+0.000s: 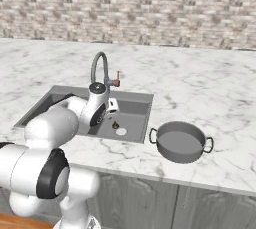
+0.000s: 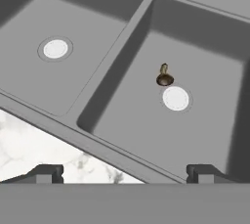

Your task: Dump the mushroom from the pot into the sink. Then turn on the water and wash the mushroom. Then turn off the water and put the mushroom back in the pot.

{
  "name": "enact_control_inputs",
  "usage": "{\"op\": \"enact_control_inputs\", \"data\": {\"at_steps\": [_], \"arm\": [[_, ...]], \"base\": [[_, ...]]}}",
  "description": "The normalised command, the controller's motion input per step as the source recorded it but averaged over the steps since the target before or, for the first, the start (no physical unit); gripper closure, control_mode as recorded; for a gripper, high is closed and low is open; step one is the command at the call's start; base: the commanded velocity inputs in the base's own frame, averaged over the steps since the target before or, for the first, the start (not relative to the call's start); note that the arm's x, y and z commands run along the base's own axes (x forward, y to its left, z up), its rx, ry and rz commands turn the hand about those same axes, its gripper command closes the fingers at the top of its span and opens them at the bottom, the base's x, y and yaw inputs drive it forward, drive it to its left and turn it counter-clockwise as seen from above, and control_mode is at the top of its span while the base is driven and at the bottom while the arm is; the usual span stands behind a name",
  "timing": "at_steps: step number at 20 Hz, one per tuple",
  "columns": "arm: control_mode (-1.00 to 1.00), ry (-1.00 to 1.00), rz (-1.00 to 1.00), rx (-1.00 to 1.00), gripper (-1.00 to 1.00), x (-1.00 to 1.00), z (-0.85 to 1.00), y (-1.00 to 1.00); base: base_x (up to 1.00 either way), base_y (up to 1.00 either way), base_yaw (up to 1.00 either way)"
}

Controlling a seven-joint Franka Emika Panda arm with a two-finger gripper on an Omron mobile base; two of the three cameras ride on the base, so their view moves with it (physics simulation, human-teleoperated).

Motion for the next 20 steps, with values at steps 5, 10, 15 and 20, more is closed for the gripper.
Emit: {"op": "enact_control_inputs", "data": {"at_steps": [5,10,15,20], "arm": [[-1.00,0.01,-0.01,0.00,-1.00,0.24,-0.18,-0.04],[-1.00,0.04,-0.02,0.00,-1.00,0.31,-0.16,-0.06],[-1.00,0.04,-0.02,0.00,-1.00,0.32,-0.15,-0.07],[-1.00,0.04,-0.01,0.00,-1.00,0.25,-0.23,-0.03]], "base": [[0.00,0.00,0.00],[0.00,0.00,0.00],[0.00,0.00,0.00],[0.00,0.00,0.00]]}}
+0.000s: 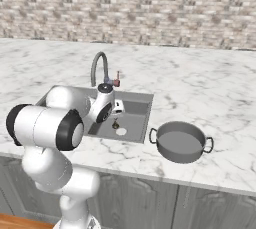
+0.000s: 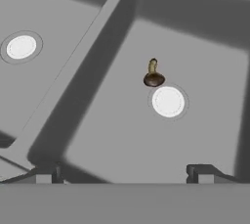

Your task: Dump the mushroom from the pot into the sink. Then turn on the water and wash the mushroom. Then turn off the water and put the mushroom back in the pot.

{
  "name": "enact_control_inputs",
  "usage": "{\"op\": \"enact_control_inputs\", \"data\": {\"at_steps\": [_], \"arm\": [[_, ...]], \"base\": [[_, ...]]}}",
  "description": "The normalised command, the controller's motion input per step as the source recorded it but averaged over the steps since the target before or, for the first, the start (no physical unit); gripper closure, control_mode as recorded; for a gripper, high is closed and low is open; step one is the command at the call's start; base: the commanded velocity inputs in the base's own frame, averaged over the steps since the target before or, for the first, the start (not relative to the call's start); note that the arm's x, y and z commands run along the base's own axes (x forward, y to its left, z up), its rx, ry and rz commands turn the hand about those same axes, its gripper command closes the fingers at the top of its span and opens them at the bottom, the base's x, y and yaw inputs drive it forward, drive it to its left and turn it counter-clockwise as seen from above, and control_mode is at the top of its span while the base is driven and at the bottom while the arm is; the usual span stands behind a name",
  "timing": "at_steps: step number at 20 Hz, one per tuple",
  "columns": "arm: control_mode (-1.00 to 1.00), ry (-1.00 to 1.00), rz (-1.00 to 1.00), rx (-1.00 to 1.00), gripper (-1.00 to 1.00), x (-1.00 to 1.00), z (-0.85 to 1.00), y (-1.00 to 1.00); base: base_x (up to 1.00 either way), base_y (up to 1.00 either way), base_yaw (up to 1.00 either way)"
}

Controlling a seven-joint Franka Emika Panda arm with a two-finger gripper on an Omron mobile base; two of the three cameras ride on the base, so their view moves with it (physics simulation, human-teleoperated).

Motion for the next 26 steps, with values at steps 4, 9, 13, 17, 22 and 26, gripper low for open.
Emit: {"op": "enact_control_inputs", "data": {"at_steps": [4,9,13,17,22,26], "arm": [[-1.00,0.03,0.00,0.00,-1.00,0.25,-0.40,0.00],[-1.00,0.01,0.00,0.00,-1.00,0.26,-0.26,0.00],[-1.00,0.03,0.00,0.00,-1.00,0.28,-0.23,0.00],[-1.00,0.04,0.00,0.00,-1.00,0.35,-0.23,-0.01],[-1.00,0.06,0.00,0.00,-1.00,0.39,-0.15,-0.04],[-1.00,0.07,0.00,0.00,-1.00,0.40,-0.16,-0.05]], "base": [[0.00,0.00,0.00],[0.00,0.00,0.00],[0.00,0.00,0.00],[0.00,0.00,0.00],[0.00,0.00,0.00],[0.00,0.00,0.00]]}}
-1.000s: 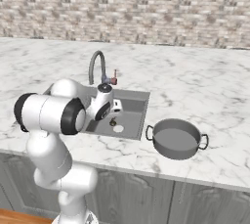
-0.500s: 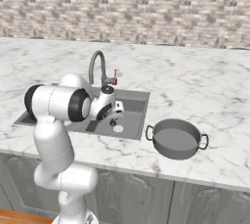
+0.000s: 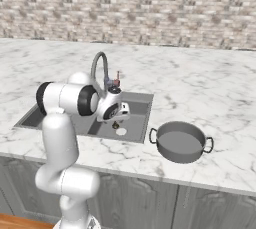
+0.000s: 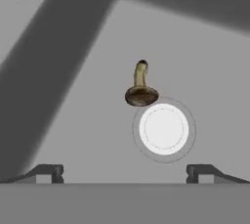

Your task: Dump the mushroom from the pot into the sink. Then turn on the water and wash the mushroom. Then turn off the water and put the mushroom back in the pot.

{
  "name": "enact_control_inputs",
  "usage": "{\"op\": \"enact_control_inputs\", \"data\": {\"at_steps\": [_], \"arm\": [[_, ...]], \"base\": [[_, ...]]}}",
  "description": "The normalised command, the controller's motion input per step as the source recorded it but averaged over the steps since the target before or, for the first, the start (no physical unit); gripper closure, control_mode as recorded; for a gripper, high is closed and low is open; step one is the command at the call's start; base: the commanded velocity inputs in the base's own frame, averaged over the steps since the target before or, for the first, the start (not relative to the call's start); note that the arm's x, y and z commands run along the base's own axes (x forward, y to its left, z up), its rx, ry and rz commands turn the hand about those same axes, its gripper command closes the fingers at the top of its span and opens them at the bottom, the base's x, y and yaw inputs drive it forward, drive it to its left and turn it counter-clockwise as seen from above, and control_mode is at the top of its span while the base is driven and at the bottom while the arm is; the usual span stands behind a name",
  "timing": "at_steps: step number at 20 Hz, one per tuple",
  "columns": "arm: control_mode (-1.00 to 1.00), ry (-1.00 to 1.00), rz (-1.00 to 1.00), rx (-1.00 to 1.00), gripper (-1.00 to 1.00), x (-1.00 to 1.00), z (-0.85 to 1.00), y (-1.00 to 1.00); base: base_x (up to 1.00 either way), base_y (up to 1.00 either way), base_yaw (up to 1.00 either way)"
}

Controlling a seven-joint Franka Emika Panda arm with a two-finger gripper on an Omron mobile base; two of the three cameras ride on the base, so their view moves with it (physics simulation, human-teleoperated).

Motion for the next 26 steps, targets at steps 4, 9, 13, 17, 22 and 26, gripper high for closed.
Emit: {"op": "enact_control_inputs", "data": {"at_steps": [4,9,13,17,22,26], "arm": [[-1.00,0.08,0.00,0.00,-1.00,0.35,-0.19,-0.05],[-1.00,0.09,0.00,0.00,-1.00,0.40,-0.22,0.00],[-1.00,0.10,0.00,0.00,-1.00,0.26,-0.34,0.00],[-1.00,0.10,0.00,0.00,-1.00,0.21,-0.37,0.00],[-1.00,0.06,0.00,0.00,-1.00,0.18,-0.25,0.00],[-1.00,0.04,0.00,0.00,-1.00,0.19,-0.18,0.00]], "base": [[0.00,0.00,0.00],[0.00,0.00,0.00],[0.00,0.00,0.00],[0.00,0.00,0.00],[0.00,0.00,0.00],[0.00,0.00,0.00]]}}
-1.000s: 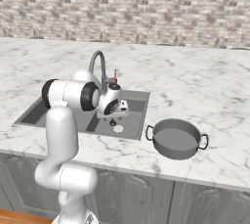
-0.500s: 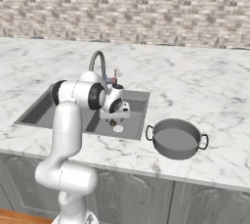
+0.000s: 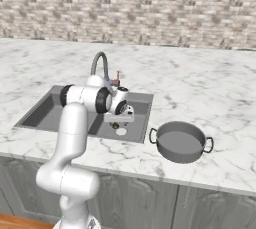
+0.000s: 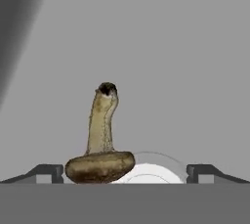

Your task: Dump the mushroom from the pot into the sink. Then turn on the water and wash the mushroom. Then turn off the water and put the mushroom back in the pot.

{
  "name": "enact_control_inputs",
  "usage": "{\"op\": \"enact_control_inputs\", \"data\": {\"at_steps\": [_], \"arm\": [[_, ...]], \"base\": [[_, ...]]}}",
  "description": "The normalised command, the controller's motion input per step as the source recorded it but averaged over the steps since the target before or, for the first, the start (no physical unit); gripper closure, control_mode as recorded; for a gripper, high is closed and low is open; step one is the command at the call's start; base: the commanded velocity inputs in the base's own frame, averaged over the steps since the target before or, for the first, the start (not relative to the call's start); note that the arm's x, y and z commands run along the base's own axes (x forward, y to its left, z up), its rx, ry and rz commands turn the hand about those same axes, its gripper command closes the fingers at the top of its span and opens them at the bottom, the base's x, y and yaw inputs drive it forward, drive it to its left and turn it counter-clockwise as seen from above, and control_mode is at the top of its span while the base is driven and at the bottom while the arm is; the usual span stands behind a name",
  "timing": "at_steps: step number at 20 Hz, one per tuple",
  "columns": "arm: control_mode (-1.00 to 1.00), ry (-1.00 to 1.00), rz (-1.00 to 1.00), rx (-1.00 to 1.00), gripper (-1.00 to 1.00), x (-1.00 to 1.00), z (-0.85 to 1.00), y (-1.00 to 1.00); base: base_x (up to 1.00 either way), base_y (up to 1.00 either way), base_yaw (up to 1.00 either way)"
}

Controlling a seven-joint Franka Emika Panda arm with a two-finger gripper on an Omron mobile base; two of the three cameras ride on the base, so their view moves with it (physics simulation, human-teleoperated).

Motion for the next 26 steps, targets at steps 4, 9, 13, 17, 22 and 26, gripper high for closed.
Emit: {"op": "enact_control_inputs", "data": {"at_steps": [4,9,13,17,22,26], "arm": [[-1.00,0.03,0.00,0.00,-1.00,0.09,-0.21,0.00],[-1.00,0.02,0.00,0.00,-1.00,0.02,-0.24,0.00],[-1.00,0.00,0.00,0.00,-1.00,0.00,-0.19,0.04],[-1.00,0.00,0.00,0.00,-1.00,0.00,-0.25,0.07],[-1.00,0.00,0.00,0.00,1.00,-0.11,-0.17,0.05],[-1.00,-0.02,0.00,0.00,1.00,-0.52,0.00,0.00]], "base": [[0.00,0.00,0.00],[0.00,0.00,0.00],[0.00,0.00,0.00],[0.00,0.00,0.00],[0.00,0.00,0.00],[0.00,0.00,0.00]]}}
